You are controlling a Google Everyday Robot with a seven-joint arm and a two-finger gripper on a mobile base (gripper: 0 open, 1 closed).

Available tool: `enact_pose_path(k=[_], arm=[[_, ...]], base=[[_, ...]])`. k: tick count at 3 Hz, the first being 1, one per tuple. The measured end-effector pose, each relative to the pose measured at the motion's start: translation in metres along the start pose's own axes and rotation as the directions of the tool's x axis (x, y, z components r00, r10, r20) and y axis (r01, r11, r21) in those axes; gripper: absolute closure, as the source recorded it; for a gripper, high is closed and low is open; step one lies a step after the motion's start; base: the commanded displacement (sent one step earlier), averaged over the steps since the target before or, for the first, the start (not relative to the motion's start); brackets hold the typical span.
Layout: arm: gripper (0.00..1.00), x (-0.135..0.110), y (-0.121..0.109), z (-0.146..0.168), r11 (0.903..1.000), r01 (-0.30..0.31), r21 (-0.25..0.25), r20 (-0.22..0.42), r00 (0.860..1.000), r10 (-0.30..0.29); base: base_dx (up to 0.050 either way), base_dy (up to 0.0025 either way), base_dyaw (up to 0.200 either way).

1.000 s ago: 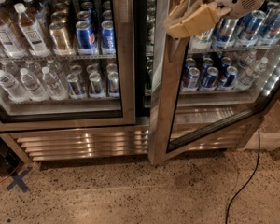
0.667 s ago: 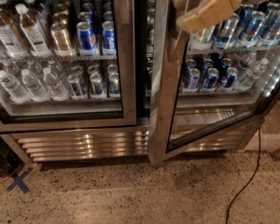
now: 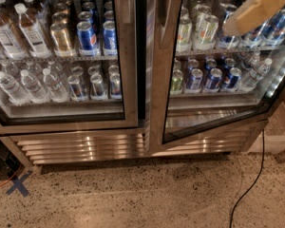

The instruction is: Open right fridge door

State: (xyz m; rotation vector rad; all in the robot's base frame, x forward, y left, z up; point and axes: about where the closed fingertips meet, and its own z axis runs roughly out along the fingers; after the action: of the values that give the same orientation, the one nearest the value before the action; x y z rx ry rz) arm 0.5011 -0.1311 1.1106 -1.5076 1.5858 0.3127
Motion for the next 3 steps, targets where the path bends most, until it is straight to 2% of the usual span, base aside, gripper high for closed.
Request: enact_pose_path(k=[1,2,3], arm=[[0.0,0.014,0.006,-0.05,0.99,-0.062,0.127,-0.054,0.996,0.07],[0.0,0.011,0.002,-0.065,0.9872,-0.06,0.148,-0.154,0.985,0.083],[0.0,0.011,0.002,-0.065,0.9872,-0.06,0.148,-0.154,0.985,0.083]], base=[[0.0,0.0,0.0],[0.0,0.0,0.0],[0.0,0.0,0.0]])
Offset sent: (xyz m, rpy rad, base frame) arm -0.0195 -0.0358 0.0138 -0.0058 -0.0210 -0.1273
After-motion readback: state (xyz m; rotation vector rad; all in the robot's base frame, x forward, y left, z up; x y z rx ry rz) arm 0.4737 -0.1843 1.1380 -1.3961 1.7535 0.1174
